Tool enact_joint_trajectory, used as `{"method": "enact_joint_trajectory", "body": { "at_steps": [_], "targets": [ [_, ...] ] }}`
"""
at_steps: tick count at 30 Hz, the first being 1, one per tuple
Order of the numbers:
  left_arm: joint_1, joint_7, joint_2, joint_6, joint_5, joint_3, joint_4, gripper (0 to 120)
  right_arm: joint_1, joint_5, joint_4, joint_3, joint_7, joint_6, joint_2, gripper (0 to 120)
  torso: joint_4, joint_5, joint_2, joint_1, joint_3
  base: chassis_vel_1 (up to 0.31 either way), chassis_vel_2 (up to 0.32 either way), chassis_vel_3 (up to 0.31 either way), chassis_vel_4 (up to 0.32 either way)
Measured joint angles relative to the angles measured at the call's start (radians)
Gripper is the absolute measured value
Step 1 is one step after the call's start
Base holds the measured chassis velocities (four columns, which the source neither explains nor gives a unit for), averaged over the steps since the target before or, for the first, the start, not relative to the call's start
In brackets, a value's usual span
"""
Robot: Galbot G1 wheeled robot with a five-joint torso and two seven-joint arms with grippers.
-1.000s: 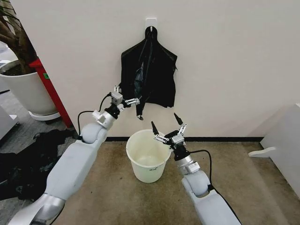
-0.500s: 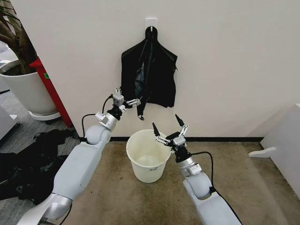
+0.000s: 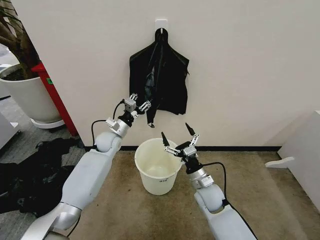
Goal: Place the garbage bag over the trash bin.
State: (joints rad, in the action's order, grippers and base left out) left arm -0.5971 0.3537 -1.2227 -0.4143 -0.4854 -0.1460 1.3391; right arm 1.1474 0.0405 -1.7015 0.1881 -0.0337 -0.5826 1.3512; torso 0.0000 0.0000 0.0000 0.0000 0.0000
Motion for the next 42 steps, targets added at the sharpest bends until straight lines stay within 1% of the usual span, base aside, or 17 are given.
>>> {"method": "enact_joint_trajectory", "body": {
  "at_steps": [3, 4, 5, 6, 7, 9, 12, 14, 15, 21, 24, 29, 30, 31, 33, 37, 42],
  "targets": [
    [-0.004, -0.007, -0.005, 0.008, -0.016, 0.004, 0.003, 20, 0.001, -0.001, -0.001, 0.001, 0.000, -0.001, -0.002, 100, 0.0000, 0.0000, 0.000, 0.000, 0.000, 0.000, 0.000, 0.000, 0.000],
    [-0.007, -0.010, -0.007, 0.010, -0.020, 0.004, 0.007, 14, 0.001, -0.002, -0.005, 0.001, 0.001, -0.001, -0.003, 100, 0.0000, 0.0000, 0.000, 0.000, 0.000, 0.000, 0.000, 0.000, 0.000],
    [-0.010, -0.011, -0.008, 0.011, -0.023, 0.004, 0.014, 10, 0.002, -0.002, -0.008, 0.002, 0.001, -0.001, -0.004, 100, 0.0000, 0.0000, 0.000, 0.000, 0.000, 0.000, 0.000, 0.000, 0.000],
    [-0.015, -0.013, -0.008, 0.011, -0.029, 0.002, 0.025, 7, 0.003, -0.005, -0.013, 0.002, 0.002, -0.001, -0.005, 100, -0.0001, 0.0000, 0.000, 0.000, 0.000, 0.000, 0.000, 0.000, 0.000],
    [-0.015, -0.013, -0.008, 0.011, -0.029, 0.002, 0.025, 7, 0.003, -0.005, -0.013, 0.002, 0.002, -0.001, -0.005, 100, -0.0001, 0.0000, 0.000, 0.000, 0.000, 0.000, 0.000, 0.000, 0.000],
    [-0.030, -0.017, -0.008, 0.012, -0.053, -0.004, 0.060, 0, 0.006, -0.021, -0.028, 0.002, 0.003, -0.003, -0.007, 100, -0.0001, 0.0000, 0.000, 0.000, 0.000, 0.000, 0.000, 0.000, 0.000],
    [-0.059, -0.018, -0.005, 0.014, -0.104, -0.016, 0.118, 0, 0.013, -0.108, -0.075, -0.017, -0.008, 0.000, -0.015, 100, 0.0000, 0.0000, 0.000, 0.000, 0.000, 0.000, 0.000, 0.000, 0.000],
    [-0.085, 0.002, -0.001, 0.015, -0.148, -0.029, 0.154, 0, 0.016, -0.229, -0.140, -0.047, -0.030, 0.017, -0.021, 100, 0.0000, -0.0002, 0.000, 0.000, 0.000, 0.000, 0.000, 0.000, 0.000],
    [-0.085, 0.002, -0.001, 0.015, -0.148, -0.029, 0.154, 0, 0.016, -0.229, -0.140, -0.047, -0.030, 0.017, -0.021, 100, 0.0000, -0.0002, 0.000, 0.000, 0.000, 0.000, 0.000, 0.000, 0.000],
    [-0.127, 0.077, 0.003, 0.019, -0.236, -0.052, 0.191, 0, -0.024, -0.403, -0.219, -0.101, -0.140, 0.050, -0.028, 100, 0.0000, -0.0001, 0.000, 0.000, 0.000, 0.000, 0.000, 0.000, 0.000],
    [-0.135, 0.094, 0.003, 0.021, -0.258, -0.057, 0.196, 0, -0.049, -0.447, -0.220, -0.117, -0.164, 0.062, -0.031, 100, 0.0000, -0.0002, 0.000, 0.000, 0.000, 0.000, 0.000, 0.000, 0.000],
    [-0.148, 0.135, 0.003, 0.037, -0.333, -0.068, 0.205, 0, -0.140, -0.642, -0.198, -0.173, -0.256, 0.123, -0.032, 100, 0.0000, -0.0002, 0.000, 0.000, 0.000, 0.000, 0.000, 0.000, 0.000],
    [-0.148, 0.140, 0.004, 0.040, -0.349, -0.070, 0.206, 0, -0.165, -0.686, -0.188, -0.189, -0.258, 0.146, -0.031, 100, 0.0000, -0.0002, 0.000, 0.000, 0.000, 0.000, 0.000, 0.000, 0.000],
    [-0.148, 0.140, 0.004, 0.040, -0.349, -0.070, 0.206, 0, -0.165, -0.686, -0.188, -0.189, -0.258, 0.146, -0.031, 100, 0.0000, -0.0002, 0.000, 0.000, 0.000, 0.000, 0.000, 0.000, 0.000],
    [-0.148, 0.146, 0.004, 0.044, -0.368, -0.073, 0.206, 0, -0.206, -0.743, -0.159, -0.211, -0.254, 0.171, -0.026, 100, 0.0000, -0.0002, 0.000, 0.000, 0.000, 0.000, 0.000, 0.000, 0.000],
    [-0.143, 0.159, 0.006, 0.048, -0.396, -0.075, 0.206, 0, -0.286, -0.866, -0.095, -0.253, -0.212, 0.208, -0.002, 100, 0.0000, -0.0001, 0.000, 0.000, 0.000, 0.000, 0.000, 0.000, 0.000],
    [-0.143, 0.163, 0.000, 0.060, -0.418, -0.078, 0.205, 0, -0.335, -0.938, -0.050, -0.270, -0.200, 0.221, 0.031, 100, 0.0001, -0.0001, 0.000, 0.000, 0.000, 0.000, 0.000, 0.000, 0.000]
  ]
}}
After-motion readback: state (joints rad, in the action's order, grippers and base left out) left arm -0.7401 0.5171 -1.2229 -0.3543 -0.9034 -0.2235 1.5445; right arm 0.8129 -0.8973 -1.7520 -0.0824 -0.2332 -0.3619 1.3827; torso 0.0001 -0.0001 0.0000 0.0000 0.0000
